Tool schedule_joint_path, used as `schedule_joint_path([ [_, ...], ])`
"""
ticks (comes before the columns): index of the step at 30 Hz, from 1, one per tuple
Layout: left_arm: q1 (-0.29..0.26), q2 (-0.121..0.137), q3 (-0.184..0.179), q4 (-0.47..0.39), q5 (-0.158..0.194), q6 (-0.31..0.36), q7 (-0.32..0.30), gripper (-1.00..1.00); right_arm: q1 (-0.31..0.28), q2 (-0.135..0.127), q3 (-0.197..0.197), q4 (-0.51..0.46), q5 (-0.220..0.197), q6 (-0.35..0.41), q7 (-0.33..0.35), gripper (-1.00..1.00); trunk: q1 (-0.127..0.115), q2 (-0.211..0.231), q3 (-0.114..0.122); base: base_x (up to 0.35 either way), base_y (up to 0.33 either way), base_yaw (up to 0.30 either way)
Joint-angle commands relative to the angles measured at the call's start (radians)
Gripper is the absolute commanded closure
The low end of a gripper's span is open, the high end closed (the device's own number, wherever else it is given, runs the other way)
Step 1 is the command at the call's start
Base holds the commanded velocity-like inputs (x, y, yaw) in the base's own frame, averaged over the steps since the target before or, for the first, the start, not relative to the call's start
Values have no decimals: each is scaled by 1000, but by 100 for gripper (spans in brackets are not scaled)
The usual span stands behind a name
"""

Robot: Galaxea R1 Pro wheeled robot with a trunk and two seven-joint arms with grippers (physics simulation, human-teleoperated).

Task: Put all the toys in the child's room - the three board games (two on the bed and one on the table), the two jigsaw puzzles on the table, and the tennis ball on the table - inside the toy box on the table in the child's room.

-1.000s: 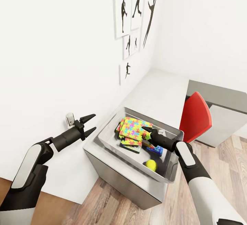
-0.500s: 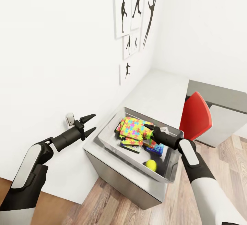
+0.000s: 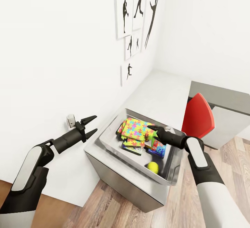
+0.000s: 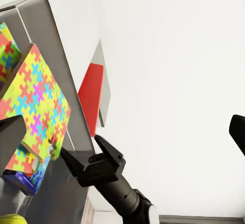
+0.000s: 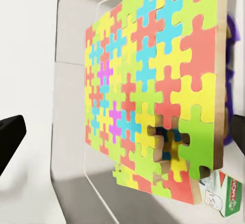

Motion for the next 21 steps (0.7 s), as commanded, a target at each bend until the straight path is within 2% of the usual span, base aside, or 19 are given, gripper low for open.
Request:
schedule_joint_path([
  [1, -1, 0, 1, -1, 10, 4, 10, -100, 0, 0, -4, -8, -1, 8, -3, -100, 1, -2, -2, 0, 0, 0],
  [11, -1, 0, 1, -1, 11, 4, 10, -100, 10, 0, -12, -52, -3, 34, -12, -100, 1, -2, -2, 0, 0, 0],
  [21, -1, 0, 1, -1, 11, 4, 10, -100, 60, 6, -14, -174, -3, 91, -15, -100, 1, -2, -2, 0, 0, 0],
])
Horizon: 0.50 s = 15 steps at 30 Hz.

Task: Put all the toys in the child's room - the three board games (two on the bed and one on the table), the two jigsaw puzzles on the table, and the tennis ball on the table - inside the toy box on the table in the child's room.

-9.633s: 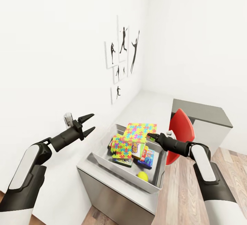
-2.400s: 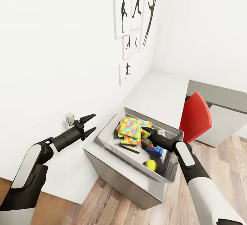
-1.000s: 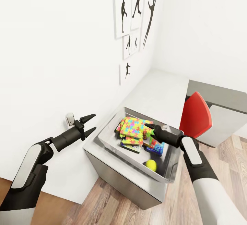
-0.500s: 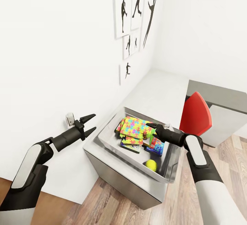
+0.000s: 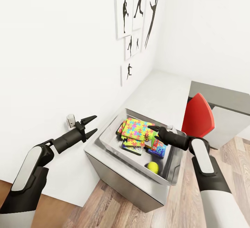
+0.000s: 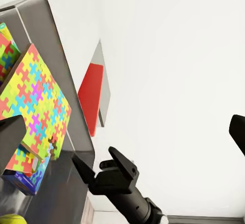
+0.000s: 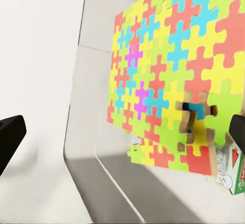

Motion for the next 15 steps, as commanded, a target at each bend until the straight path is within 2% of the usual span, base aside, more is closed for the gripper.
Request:
schedule_joint_path([
  [1, -1, 0, 1, -1, 10, 4, 10, -100, -1, 0, -1, -1, -1, 5, -1, -100, 1, -2, -2, 0, 0, 0],
  [15, -1, 0, 1, -1, 11, 4, 10, -100, 95, -3, -12, -203, -13, 17, -2, -100, 1, -2, -2, 0, 0, 0],
])
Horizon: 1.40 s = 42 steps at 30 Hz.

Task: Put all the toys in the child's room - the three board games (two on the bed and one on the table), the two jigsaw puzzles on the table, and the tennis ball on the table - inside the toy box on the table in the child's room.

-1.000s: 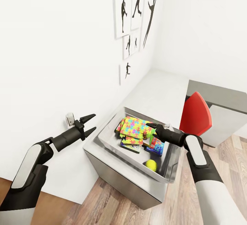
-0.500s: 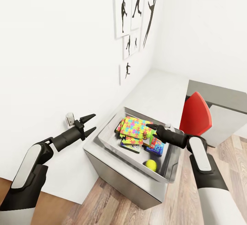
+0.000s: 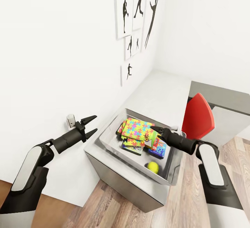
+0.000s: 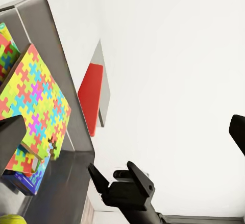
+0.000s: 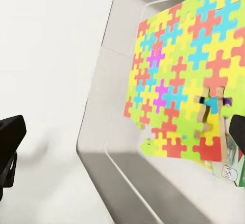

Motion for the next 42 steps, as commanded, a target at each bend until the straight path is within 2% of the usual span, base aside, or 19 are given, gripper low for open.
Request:
schedule_joint_path([
  [1, -1, 0, 1, 0, 11, 4, 10, -100, 13, 0, -6, -19, -5, 5, 0, -100, 1, -2, -2, 0, 0, 0],
  [7, -1, 0, 1, 0, 11, 4, 9, -100, 57, -1, -25, -69, -19, 5, 6, -100, 1, -2, -2, 0, 0, 0],
  [13, -1, 0, 1, 0, 11, 4, 9, -100, 69, -10, -33, -83, -23, 5, 18, -100, 1, -2, -2, 0, 0, 0],
  [17, -1, -1, 0, 0, 11, 3, 9, -100, 74, -49, -48, -89, -24, 5, 62, -100, 1, -2, -2, 0, 0, 0],
  [18, -1, -1, 0, 0, 11, 3, 9, -100, 74, -49, -48, -89, -24, 5, 62, -100, 1, -2, -2, 0, 0, 0],
  [19, -1, -2, 0, 0, 10, 3, 8, -100, 77, -83, -59, -91, -24, 5, 116, -100, 1, -2, -2, 0, 0, 0],
  [21, -1, -4, 0, 0, 10, 3, 8, -100, 78, -99, -69, -92, -24, 5, 156, -100, 1, -2, -2, 0, 0, 0],
  [23, -1, -4, 0, 1, 10, 3, 8, -100, 78, -105, -75, -92, -24, 5, 178, -100, 1, -2, -2, 0, 0, 0],
  [27, -1, -5, 0, 1, 9, 2, 8, -100, 76, -123, -92, -93, -24, 5, 276, -100, 1, -2, -2, 0, 0, 0],
  [32, -1, -6, 0, 1, 9, 2, 8, -100, 74, -145, -100, -93, -24, 5, 341, -100, 1, -2, -2, 0, 0, 0],
  [36, -1, -6, -1, 1, 9, 2, 8, -100, 74, -207, -112, -93, -24, 5, 399, -100, 1, -2, -2, 0, 0, 0],
  [37, -1, -6, -1, 1, 9, 2, 8, -100, 74, -207, -112, -93, -24, 5, 399, -100, 1, -2, -2, 0, 0, 0],
  [41, -1, -7, -1, 0, 9, 2, 8, -100, 71, -269, -117, -93, -24, 5, 423, -100, 1, -2, -1, 0, 0, -37],
  [42, -1, -7, -1, 0, 9, 2, 8, -100, 71, -269, -117, -93, -24, 5, 423, -100, 1, -2, -1, 0, 0, -73],
])
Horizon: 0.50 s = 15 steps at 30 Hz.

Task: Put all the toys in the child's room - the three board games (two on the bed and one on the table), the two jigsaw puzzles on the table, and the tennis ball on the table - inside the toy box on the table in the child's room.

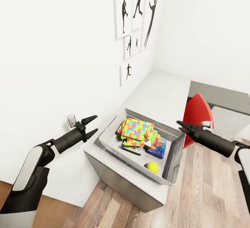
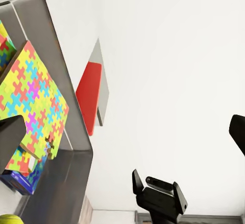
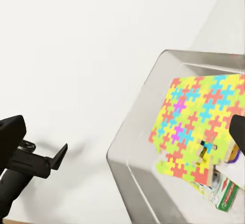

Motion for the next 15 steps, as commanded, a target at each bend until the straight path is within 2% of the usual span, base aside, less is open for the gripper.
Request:
schedule_joint_path([
  [1, -1, 0, 1, -1, 11, 3, 10, -100, -2, -10, -2, 0, 10, 4, 13, -100, 1, -2, -1, 0, 0, -99],
  [6, -1, 0, 1, -1, 11, 3, 10, -100, -4, -31, -3, 0, 11, 4, 18, -100, 1, -2, 1, 0, 0, -158],
  [15, -1, -1, 0, -3, 11, 5, 10, -100, -6, -43, -3, 0, 16, 4, 18, -100, 1, -2, 4, 0, 0, -237],
])
